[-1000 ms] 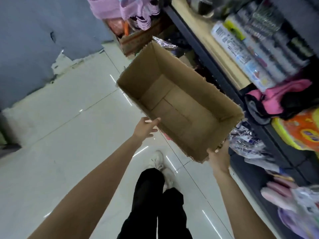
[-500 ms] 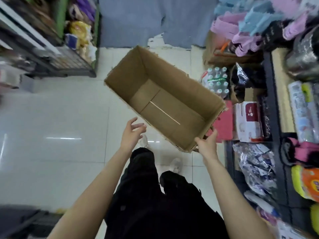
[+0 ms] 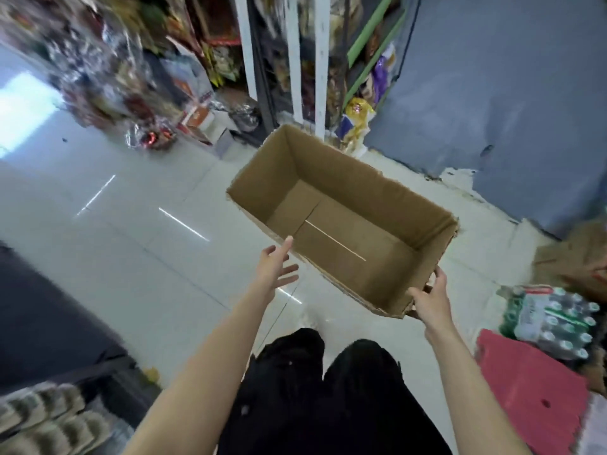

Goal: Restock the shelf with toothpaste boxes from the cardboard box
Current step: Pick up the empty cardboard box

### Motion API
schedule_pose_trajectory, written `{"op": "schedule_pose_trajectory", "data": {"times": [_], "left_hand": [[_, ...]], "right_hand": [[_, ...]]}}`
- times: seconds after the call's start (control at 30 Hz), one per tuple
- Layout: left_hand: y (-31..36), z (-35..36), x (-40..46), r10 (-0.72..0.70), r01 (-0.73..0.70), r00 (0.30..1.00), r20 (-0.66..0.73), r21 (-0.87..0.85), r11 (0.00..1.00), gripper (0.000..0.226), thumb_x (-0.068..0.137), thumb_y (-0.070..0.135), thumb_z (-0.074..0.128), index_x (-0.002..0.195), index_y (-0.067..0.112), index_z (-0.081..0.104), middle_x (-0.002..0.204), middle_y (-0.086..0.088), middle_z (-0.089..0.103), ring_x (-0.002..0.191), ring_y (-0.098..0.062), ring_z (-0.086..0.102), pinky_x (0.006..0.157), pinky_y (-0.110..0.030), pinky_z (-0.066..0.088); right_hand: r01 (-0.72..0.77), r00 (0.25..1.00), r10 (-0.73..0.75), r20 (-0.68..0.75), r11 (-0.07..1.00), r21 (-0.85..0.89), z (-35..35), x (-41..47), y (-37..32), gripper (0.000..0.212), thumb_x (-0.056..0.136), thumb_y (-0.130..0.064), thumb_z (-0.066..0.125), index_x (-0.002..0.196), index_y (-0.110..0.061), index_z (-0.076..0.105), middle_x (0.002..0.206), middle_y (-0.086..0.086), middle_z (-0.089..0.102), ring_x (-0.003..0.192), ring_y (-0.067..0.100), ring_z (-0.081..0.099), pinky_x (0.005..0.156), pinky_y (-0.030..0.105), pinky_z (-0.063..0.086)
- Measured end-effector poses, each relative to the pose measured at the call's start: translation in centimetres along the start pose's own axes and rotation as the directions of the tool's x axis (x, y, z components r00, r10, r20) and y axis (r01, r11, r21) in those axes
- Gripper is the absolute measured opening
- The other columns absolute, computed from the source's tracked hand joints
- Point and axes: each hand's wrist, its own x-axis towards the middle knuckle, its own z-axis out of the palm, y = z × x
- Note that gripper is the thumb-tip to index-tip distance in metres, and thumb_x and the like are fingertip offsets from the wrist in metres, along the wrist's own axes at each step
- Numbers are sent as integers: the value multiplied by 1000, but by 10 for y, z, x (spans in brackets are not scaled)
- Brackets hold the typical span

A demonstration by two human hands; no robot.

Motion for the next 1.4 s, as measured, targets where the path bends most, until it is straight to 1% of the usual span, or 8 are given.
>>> {"op": "schedule_pose_trajectory", "data": {"times": [0.17,0.33,0.67,0.9,1.07,1.2,1.33,1.4], "left_hand": [[72,-55,74,4,-5,997,-80,-10,1000,59,84,35,70,126,13,34,114,-10,55,82,-22,67,60,-30,57],[131,-94,157,16,-24,992,-127,-59,998,30,81,-1,60,108,1,46,104,-20,61,68,-18,67,75,-32,59],[224,-140,335,-60,51,981,-186,-56,997,37,88,4,58,122,-2,44,111,-15,62,79,-23,68,77,-27,57],[219,-152,502,-49,106,937,-345,148,983,40,86,19,68,115,4,46,109,-10,60,91,-22,63,82,-36,57],[187,-159,624,-44,125,914,-402,177,976,39,85,10,63,120,-3,50,108,-17,64,76,-21,65,49,-16,48],[164,-160,692,-57,111,928,-368,128,986,40,87,1,60,123,-3,43,113,-18,55,86,-25,61,79,-33,57],[147,-170,740,-4,88,938,-347,227,970,37,84,8,65,116,-5,50,102,-17,64,71,-20,65,61,-25,54],[147,-169,750,-13,98,941,-338,235,967,37,83,10,66,115,-5,53,89,-12,65,69,-18,64,74,-30,56]], "right_hand": [[81,994,-79,70,996,-25,85,30,-70,74,85,1,53,144,-32,25,121,6,48,98,26,56,72,37,52],[105,991,-103,87,994,-20,167,81,-123,67,85,-7,60,141,-30,32,117,2,51,86,10,57,82,42,53],[26,986,4,165,983,-180,326,219,-182,43,85,-10,66,121,-18,45,116,7,56,101,28,57,90,48,51],[-33,998,45,37,959,-282,428,341,-153,43,87,-1,57,127,-11,45,103,6,54,89,26,50,77,35,45],[-62,998,53,-39,949,-310,490,429,-106,39,87,-5,56,124,-12,47,108,10,59,89,27,52,83,40,47],[-105,992,83,-91,959,-264,534,479,-70,38,90,-6,54,126,-14,45,116,11,59,91,26,51,83,41,48],[-163,982,142,-125,969,-183,562,514,-47,38,91,-6,53,127,-16,45,122,11,59,96,29,53,91,47,50],[-170,980,151,-126,973,-155,572,526,-44,38,92,-8,51,129,-16,45,124,12,58,105,32,55,94,47,48]]}}
